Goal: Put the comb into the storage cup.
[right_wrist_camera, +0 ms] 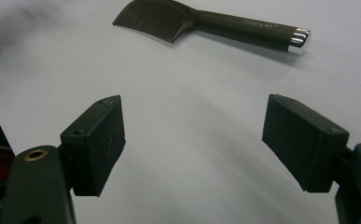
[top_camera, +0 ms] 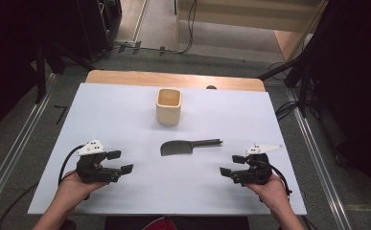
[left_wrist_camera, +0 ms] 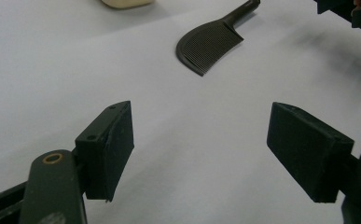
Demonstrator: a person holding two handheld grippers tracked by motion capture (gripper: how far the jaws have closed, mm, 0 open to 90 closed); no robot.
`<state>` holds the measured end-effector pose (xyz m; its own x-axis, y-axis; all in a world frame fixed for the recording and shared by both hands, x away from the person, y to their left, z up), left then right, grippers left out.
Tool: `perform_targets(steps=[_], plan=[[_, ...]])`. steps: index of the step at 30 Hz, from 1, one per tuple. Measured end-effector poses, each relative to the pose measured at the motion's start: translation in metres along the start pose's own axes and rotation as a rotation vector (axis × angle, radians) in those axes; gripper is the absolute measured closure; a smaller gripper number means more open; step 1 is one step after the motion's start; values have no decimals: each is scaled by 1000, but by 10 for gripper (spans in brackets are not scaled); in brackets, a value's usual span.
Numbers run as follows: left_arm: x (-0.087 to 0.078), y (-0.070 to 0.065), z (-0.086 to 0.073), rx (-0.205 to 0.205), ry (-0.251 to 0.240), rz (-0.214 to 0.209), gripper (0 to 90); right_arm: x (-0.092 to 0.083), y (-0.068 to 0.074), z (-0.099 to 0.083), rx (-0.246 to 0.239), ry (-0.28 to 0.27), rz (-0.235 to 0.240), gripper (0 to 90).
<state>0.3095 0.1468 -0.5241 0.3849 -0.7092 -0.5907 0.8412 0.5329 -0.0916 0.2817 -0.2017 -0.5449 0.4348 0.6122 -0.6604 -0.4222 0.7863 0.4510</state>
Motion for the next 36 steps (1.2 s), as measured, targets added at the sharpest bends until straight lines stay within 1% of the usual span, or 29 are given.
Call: perform_targets(steps=[4,8,11,13,18,22,36], plan=[[0,0,0,11,4,2,246,0,-1,0,-2,1,3,203],[-1,0,1,5,2,2,245,0,-1,0,-3,4,0,203],[-1,2,0,0,5,15,246,0,-2,0,-2,2,-1,203],[-1,2,1,8,1,17,249,0,-2,0,-1,4,-1,203],[-1,2,0,-2,3,16,249,1,-2,-1,1,11,-3,203],[-1,3,0,-15,5,17,249,1,-1,-1,4,10,8,203],[-1,3,0,-16,7,17,249,1,-2,-1,5,13,4,203]])
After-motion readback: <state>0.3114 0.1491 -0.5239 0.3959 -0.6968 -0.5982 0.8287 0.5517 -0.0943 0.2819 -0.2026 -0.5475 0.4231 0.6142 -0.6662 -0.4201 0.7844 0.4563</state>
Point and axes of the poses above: each handheld gripper's, and its own axes: x roughly forward along the jaws, z roughly out of its top, y roughly to its left, the point moved 10 cm from there along x, roughly forward along the jaws, and after that the axes turned 12 degrees about x, right-handed, at the moved point
